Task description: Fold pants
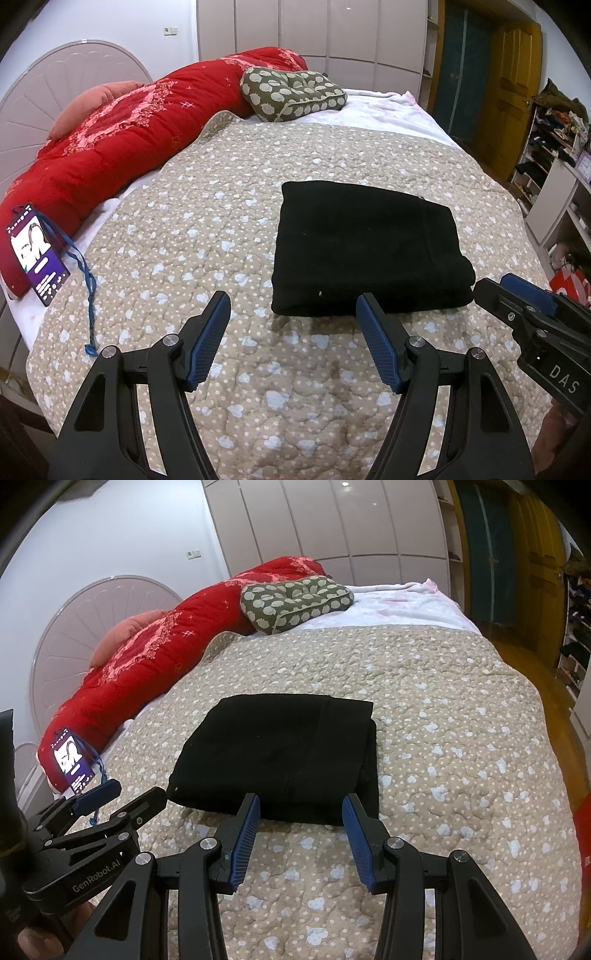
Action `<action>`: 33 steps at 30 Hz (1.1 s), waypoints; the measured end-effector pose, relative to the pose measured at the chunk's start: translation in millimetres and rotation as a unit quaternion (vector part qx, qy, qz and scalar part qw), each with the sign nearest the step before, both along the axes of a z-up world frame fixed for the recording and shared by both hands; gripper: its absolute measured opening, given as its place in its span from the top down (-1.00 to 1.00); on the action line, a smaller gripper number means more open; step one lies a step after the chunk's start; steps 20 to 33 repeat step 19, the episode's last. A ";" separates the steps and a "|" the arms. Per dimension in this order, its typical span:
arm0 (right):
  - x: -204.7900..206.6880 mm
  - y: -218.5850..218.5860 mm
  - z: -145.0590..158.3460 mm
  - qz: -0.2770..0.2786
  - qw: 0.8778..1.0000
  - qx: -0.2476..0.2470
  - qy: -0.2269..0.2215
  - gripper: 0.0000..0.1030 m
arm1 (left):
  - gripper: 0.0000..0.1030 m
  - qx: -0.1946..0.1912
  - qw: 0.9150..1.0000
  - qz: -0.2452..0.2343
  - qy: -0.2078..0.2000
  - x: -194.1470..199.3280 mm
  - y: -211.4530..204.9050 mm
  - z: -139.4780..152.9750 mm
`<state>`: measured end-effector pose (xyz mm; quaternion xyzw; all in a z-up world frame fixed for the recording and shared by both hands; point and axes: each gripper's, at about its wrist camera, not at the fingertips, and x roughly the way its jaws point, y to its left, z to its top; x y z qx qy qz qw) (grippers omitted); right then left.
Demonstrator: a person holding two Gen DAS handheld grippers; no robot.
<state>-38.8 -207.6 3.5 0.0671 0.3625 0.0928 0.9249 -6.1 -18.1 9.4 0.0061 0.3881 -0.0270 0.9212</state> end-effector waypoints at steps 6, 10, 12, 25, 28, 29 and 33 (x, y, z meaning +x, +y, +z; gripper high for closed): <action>0.6 -0.3 -2.2 -0.001 1.000 0.000 0.003 0.13 | -0.38 -0.003 1.000 -0.001 0.000 0.9 0.4 -0.8; 1.8 0.2 -3.7 0.001 1.000 0.000 0.006 0.13 | -0.38 0.003 1.000 -0.002 -0.007 0.1 -0.2 -0.8; 2.1 0.6 -4.4 0.001 1.000 0.000 0.007 0.13 | -0.38 0.003 1.000 -0.003 -0.010 -0.5 -0.1 -0.9; 2.2 -1.3 -5.6 -0.001 1.000 0.003 0.008 0.13 | -0.38 0.005 1.000 -0.008 -0.015 -1.2 -1.0 -0.1; 2.2 -1.3 -5.6 -0.001 1.000 0.003 0.008 0.13 | -0.38 0.005 1.000 -0.008 -0.015 -1.2 -1.0 -0.1; 2.2 -1.3 -5.6 -0.001 1.000 0.003 0.008 0.13 | -0.38 0.005 1.000 -0.008 -0.015 -1.2 -1.0 -0.1; 2.2 -1.3 -5.6 -0.001 1.000 0.003 0.008 0.13 | -0.38 0.005 1.000 -0.008 -0.015 -1.2 -1.0 -0.1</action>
